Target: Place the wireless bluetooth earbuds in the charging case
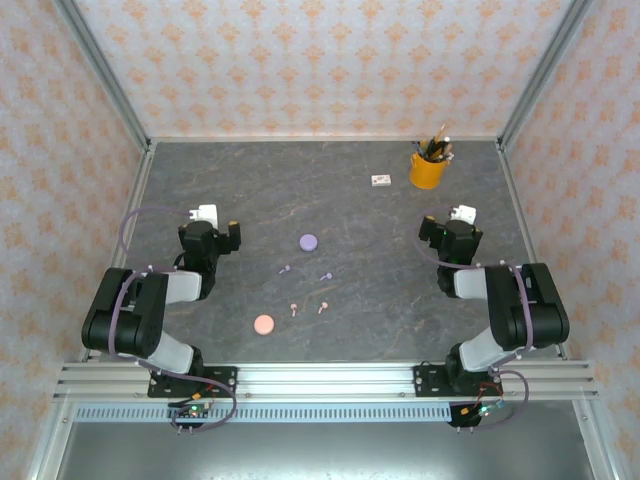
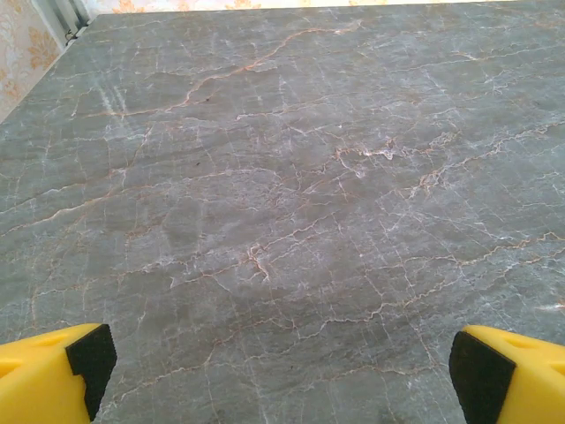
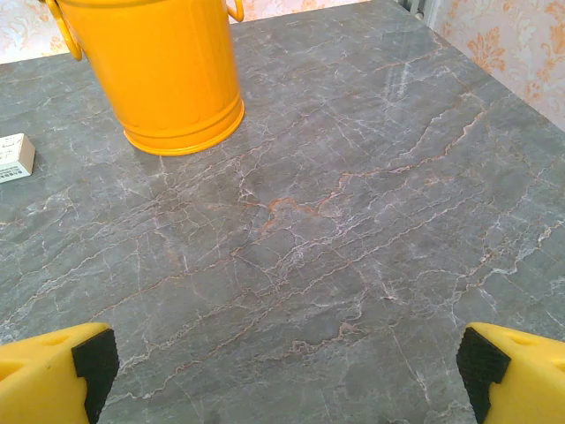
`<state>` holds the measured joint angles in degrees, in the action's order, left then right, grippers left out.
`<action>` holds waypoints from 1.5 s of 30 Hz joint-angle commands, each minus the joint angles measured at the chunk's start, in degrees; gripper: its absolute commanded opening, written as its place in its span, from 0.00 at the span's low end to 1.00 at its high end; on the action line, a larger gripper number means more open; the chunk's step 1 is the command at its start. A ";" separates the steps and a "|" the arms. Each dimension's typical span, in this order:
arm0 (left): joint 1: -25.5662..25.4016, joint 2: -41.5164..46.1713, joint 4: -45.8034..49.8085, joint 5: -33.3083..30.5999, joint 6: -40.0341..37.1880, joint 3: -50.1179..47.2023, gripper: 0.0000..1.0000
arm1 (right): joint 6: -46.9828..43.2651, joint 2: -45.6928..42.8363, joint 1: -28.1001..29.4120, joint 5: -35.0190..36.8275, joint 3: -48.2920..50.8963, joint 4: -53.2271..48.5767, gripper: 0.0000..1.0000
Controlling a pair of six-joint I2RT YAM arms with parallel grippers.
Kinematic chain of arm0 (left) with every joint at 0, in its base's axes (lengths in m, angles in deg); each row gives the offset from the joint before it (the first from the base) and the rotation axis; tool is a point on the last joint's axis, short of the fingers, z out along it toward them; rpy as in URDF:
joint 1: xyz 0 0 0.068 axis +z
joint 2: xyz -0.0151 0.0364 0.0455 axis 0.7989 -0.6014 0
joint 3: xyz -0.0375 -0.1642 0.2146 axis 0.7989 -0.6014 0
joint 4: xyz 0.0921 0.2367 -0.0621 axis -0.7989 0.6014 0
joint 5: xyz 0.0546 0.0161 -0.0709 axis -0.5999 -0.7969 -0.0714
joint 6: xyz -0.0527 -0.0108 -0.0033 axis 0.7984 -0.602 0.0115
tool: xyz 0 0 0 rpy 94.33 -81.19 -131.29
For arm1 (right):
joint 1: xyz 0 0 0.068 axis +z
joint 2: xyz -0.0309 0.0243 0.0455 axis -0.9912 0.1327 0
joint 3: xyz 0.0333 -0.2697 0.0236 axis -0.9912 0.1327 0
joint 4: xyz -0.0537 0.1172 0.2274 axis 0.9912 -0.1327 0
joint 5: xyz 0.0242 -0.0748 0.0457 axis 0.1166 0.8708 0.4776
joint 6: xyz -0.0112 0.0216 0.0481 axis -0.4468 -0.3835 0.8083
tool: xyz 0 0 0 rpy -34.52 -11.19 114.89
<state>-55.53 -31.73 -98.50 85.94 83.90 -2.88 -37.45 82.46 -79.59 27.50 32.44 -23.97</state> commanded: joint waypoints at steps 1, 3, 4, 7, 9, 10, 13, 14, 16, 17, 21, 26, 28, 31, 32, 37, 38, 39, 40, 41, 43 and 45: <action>0.22 0.37 -1.79 -0.29 0.37 1.12 1.00 | -0.44 -0.56 -0.50 -0.86 -0.87 0.03 1.00; 0.22 0.33 -1.68 -0.20 0.49 1.12 1.00 | -0.42 -0.49 -0.50 -0.91 -0.95 0.01 1.00; 0.22 0.32 -1.73 -0.19 0.51 1.12 1.00 | -0.43 -0.49 -0.50 -0.90 -0.95 0.05 1.00; 0.22 0.38 -1.69 -0.19 0.52 1.12 1.00 | -0.43 -0.48 -0.50 -0.90 -0.97 0.03 1.00; 0.22 0.39 -1.69 -0.20 0.45 1.17 1.00 | -0.43 -0.47 -0.50 -0.88 -0.95 0.03 1.00; 0.22 0.33 -1.59 -0.20 0.43 1.22 1.00 | -0.48 -0.49 -0.50 -0.86 -0.94 0.01 1.00; 0.28 0.35 -1.52 -0.19 0.48 1.21 1.00 | -0.43 -0.49 -0.50 -0.93 -1.00 0.02 1.00; 0.24 0.40 -1.43 -0.20 0.48 1.27 1.00 | -0.42 -0.45 -0.50 -0.87 -1.01 0.03 1.00; 0.22 0.34 -1.50 -0.20 0.49 1.22 1.00 | -0.34 -0.31 -0.50 -0.91 -1.13 -0.19 1.00; 0.22 0.33 -1.50 -0.20 0.50 1.22 1.00 | -0.35 -0.32 -0.49 -0.99 -1.14 -0.24 1.00; 0.27 0.33 -1.52 -0.18 0.50 1.21 1.00 | -0.28 -0.29 -0.57 -1.00 -1.29 -0.34 1.00; 0.22 0.32 -1.57 -0.20 0.53 1.22 1.00 | -0.18 -0.31 -0.68 -1.34 -1.32 -0.54 1.00; 0.23 0.29 -1.51 -0.20 0.53 1.25 1.00 | -0.16 -0.25 -0.76 -1.48 -1.31 -0.53 1.00; 0.31 0.33 -1.52 -0.20 0.45 1.21 1.00 | -0.20 -0.28 -0.74 -1.44 -1.26 -0.46 1.00; 0.31 0.33 -1.62 -0.20 0.52 1.21 1.00 | -0.16 -0.47 -0.77 -1.44 -1.16 -0.36 1.00; 0.22 3.39 8.17 -1.74 1.23 5.64 1.00 | 0.05 -6.52 -0.72 -2.25 -9.39 -19.62 1.00; 0.22 4.25 14.33 -2.79 1.73 8.48 1.00 | 1.35 -7.95 -0.71 -2.23 -12.54 -25.89 1.00; 0.22 4.87 18.55 -3.46 2.20 10.72 1.00 | 3.20 -9.02 -0.75 -2.36 -14.70 -29.96 1.00; 0.22 5.64 22.68 -3.80 2.81 12.93 1.00 | 5.00 -9.95 -0.75 -2.93 -16.71 -33.12 1.00; 0.17 6.37 25.22 -4.04 3.61 14.44 1.00 | 7.59 -11.09 -0.77 -3.55 -19.18 -37.10 1.00; 0.13 8.25 30.12 -4.02 6.84 17.00 1.00 | 13.60 -11.83 -0.71 0.20 -23.32 -43.58 1.00; -0.25 10.09 35.11 -5.02 10.99 19.32 1.00 | 17.38 -11.33 -0.77 2.67 -28.44 -51.25 1.00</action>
<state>-55.53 -24.57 -75.48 83.77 88.62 13.62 -28.55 71.68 -79.96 26.34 8.88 -58.48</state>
